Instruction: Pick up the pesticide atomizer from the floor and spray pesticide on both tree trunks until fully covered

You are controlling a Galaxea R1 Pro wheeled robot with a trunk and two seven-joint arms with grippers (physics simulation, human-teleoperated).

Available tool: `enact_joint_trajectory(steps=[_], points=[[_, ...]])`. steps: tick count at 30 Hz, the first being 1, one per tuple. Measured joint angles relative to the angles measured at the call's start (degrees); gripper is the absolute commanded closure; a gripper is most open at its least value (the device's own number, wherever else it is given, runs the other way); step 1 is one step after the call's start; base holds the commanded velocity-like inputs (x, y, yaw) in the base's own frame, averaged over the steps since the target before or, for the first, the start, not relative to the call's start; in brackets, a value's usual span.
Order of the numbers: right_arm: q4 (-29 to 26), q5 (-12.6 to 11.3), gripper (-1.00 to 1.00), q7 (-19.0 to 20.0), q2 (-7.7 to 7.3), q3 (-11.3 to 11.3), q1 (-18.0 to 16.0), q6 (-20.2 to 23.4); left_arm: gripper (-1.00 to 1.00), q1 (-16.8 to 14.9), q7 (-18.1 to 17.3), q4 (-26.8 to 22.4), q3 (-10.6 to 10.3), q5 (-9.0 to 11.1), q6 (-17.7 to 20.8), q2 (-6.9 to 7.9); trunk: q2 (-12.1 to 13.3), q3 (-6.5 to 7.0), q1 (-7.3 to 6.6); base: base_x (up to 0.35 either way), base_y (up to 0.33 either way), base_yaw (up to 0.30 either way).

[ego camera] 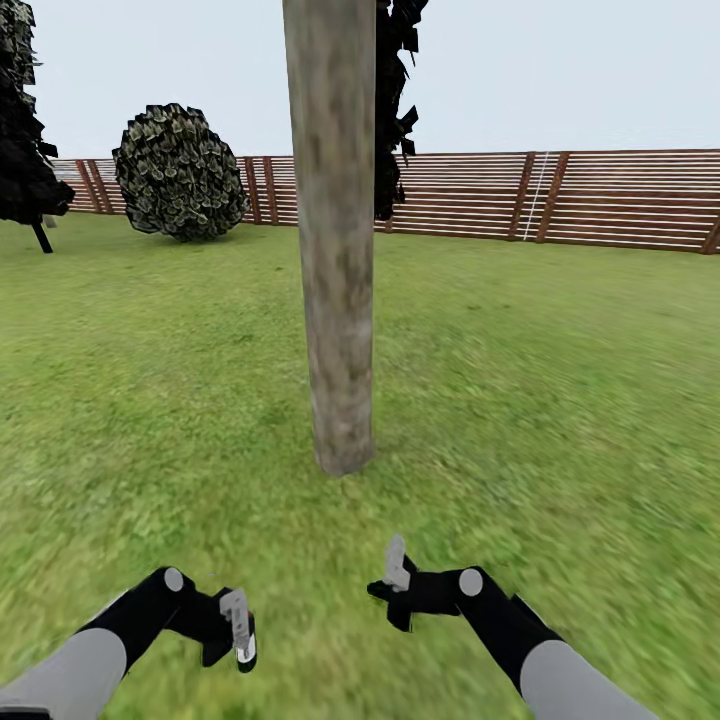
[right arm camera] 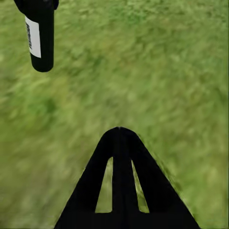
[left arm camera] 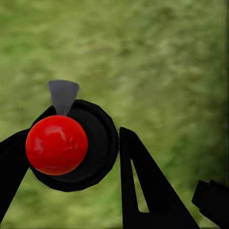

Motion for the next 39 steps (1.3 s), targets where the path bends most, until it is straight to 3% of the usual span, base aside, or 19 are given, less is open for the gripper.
enact_joint_trajectory(steps=[9, 12, 19, 25, 27, 31, 35, 39], points=[[-1.7, 0.0, 1.00, 0.0, 3.33, 0.3, -0.1, 0.0, 1.00, 0.0, 0.4, -0.6, -2.6, 0.0, 0.1, -3.66, 0.0, 0.00, 0.00, 0.000, 0.000, 0.000], [-1.7, -0.1, 1.00, 0.0, 3.67, 0.4, -0.1, 0.0, 1.00, 0.0, 0.5, -2.4, -3.9, 0.0, 0.3, -4.43, 0.0, 0.00, 0.00, 0.000, 0.000, 0.000], [-1.7, 0.1, 1.00, 4.4, 3.98, 0.5, -0.1, 0.0, 1.00, -0.2, 0.4, -4.0, -4.5, -0.1, 0.3, -6.11, 0.0, 0.00, 0.00, 0.000, 0.000, 0.000], [-1.7, 0.2, 1.00, 5.4, 3.97, 0.4, -0.1, 0.0, 1.00, -0.5, 0.2, -5.1, -4.7, -0.1, 0.2, -6.95, 0.0, 0.00, 0.00, 0.000, 0.000, 0.000], [-1.7, 0.2, 1.00, 5.4, 3.95, 0.4, -0.1, 0.0, 1.00, -0.6, 0.2, -5.3, -5.7, -0.1, 0.2, -7.30, 0.0, 0.00, 0.00, 0.000, 0.000, 0.000], [-1.7, 0.2, 1.00, 5.4, 3.95, 0.4, -0.1, 0.0, 1.00, -1.1, 0.1, -6.1, -9.5, -0.5, 0.2, -8.02, 0.0, 0.00, 0.00, 0.000, 0.000, 0.000], [-1.7, 0.2, 1.00, 5.4, 3.94, 0.4, -0.1, 0.0, 1.00, -1.2, 0.1, -6.4, -9.9, -0.9, 0.2, -8.83, 0.0, 0.00, 0.00, 0.000, 0.000, 0.000], [-1.7, 0.2, 1.00, 5.4, 3.94, 0.4, -0.1, 0.0, 1.00, -1.3, 0.1, -6.6, -10.2, -3.2, 0.3, -10.01, 0.0, 0.00, 0.00, 0.000, 0.000, 0.000]])
